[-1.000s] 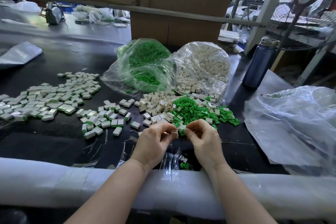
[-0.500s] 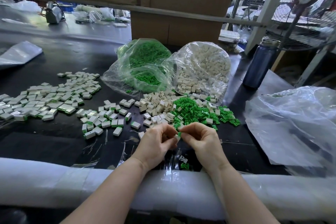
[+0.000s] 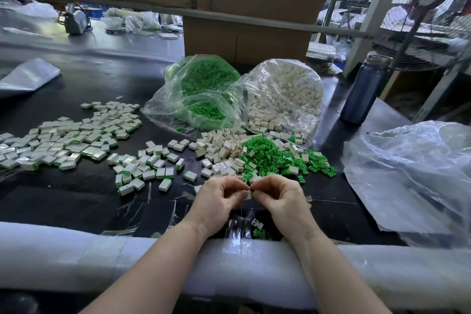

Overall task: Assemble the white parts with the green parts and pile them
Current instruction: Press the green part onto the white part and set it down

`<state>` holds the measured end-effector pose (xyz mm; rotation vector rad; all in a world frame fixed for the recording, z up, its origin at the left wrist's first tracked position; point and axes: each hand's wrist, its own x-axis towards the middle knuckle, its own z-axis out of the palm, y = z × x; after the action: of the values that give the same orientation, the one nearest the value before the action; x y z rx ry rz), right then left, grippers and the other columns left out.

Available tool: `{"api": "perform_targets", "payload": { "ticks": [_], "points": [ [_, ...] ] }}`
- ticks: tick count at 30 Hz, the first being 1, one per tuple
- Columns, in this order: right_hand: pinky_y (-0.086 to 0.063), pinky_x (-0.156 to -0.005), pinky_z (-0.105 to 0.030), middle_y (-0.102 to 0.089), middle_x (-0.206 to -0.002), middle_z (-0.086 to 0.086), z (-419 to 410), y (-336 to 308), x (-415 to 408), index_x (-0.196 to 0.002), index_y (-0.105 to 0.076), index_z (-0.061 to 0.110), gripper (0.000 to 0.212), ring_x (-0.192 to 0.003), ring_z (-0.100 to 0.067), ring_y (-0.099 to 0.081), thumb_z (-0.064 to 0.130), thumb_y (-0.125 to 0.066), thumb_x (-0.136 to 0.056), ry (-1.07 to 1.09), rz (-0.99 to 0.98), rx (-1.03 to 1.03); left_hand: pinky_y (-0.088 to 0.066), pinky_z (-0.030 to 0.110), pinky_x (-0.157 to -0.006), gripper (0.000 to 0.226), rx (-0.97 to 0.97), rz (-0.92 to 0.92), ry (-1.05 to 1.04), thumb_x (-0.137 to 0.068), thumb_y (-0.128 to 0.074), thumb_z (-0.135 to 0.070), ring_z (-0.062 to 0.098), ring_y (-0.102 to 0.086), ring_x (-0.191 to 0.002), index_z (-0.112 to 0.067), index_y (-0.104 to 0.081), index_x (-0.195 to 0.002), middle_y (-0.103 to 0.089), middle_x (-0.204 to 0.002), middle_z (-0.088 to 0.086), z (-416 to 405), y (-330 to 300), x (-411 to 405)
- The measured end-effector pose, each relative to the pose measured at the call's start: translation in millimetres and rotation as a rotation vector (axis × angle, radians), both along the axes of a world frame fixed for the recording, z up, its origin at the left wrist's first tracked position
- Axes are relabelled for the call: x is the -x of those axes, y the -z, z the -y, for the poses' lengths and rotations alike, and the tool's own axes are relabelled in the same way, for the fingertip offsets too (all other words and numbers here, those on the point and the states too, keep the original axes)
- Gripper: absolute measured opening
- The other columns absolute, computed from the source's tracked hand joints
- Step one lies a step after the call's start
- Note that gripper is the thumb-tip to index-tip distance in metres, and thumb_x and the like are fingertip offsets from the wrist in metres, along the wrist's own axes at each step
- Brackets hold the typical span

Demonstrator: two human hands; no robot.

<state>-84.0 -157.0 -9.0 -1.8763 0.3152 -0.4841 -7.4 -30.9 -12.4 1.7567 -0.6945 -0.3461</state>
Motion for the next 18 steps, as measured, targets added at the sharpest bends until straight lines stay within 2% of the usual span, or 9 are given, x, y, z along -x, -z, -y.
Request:
{"api": "perform_targets", "payload": {
  "ticks": [3, 9, 13, 18],
  "points": [
    [-0.053, -0.069, -0.021, -0.067, -0.074, -0.003, 0.8, -0.3, -0.4, -0.075, -0.066, 0.012, 0.020, -0.069, -0.008, -0.061, -0.008, -0.068, -0.076, 0.012, -0.018, -0.001, -0.050, 0.019, -0.072, 0.015, -0.006, -0.003, -0.005, -0.082, -0.066, -0.003, 0.010, -0.057, -0.069, -0.017, -0.069, -0.080, -0.063, -0.083, 0.005, 1.1, 2.1, 0.1],
    [-0.052, -0.062, -0.024, -0.064, -0.069, -0.004, 2.0, -2.2, 1.4, -0.066, -0.062, 0.015, 0.026, -0.063, -0.010, -0.059, -0.009, -0.070, -0.073, -0.013, -0.051, 0.005, -0.052, 0.021, -0.076, 0.021, -0.033, 0.024, -0.002, -0.081, -0.067, -0.003, 0.011, -0.061, -0.074, -0.024, -0.069, -0.075, -0.065, -0.081, 0.001, 0.7, 4.2, -0.4],
    [-0.053, -0.061, -0.025, -0.064, -0.066, -0.005, 2.8, -2.6, 2.5, -0.066, -0.064, 0.013, 0.026, -0.061, -0.011, -0.059, -0.011, -0.070, -0.072, -0.053, -0.080, -0.026, -0.049, 0.013, -0.075, 0.015, -0.079, 0.078, 0.048, -0.081, -0.068, -0.004, 0.003, -0.059, -0.071, -0.019, -0.070, -0.078, -0.063, -0.072, -0.009, -0.3, 2.9, 1.6],
    [-0.052, -0.060, -0.024, -0.065, -0.065, -0.005, 2.9, -1.3, 1.1, -0.066, -0.065, 0.013, 0.025, -0.059, -0.010, -0.059, -0.011, -0.069, -0.072, -0.057, -0.087, -0.019, -0.046, 0.010, -0.074, 0.010, -0.105, 0.140, 0.054, -0.081, -0.068, -0.006, 0.003, -0.058, -0.072, -0.015, -0.071, -0.084, -0.063, -0.073, -0.009, -0.6, 3.4, 2.3]
  ]
}}
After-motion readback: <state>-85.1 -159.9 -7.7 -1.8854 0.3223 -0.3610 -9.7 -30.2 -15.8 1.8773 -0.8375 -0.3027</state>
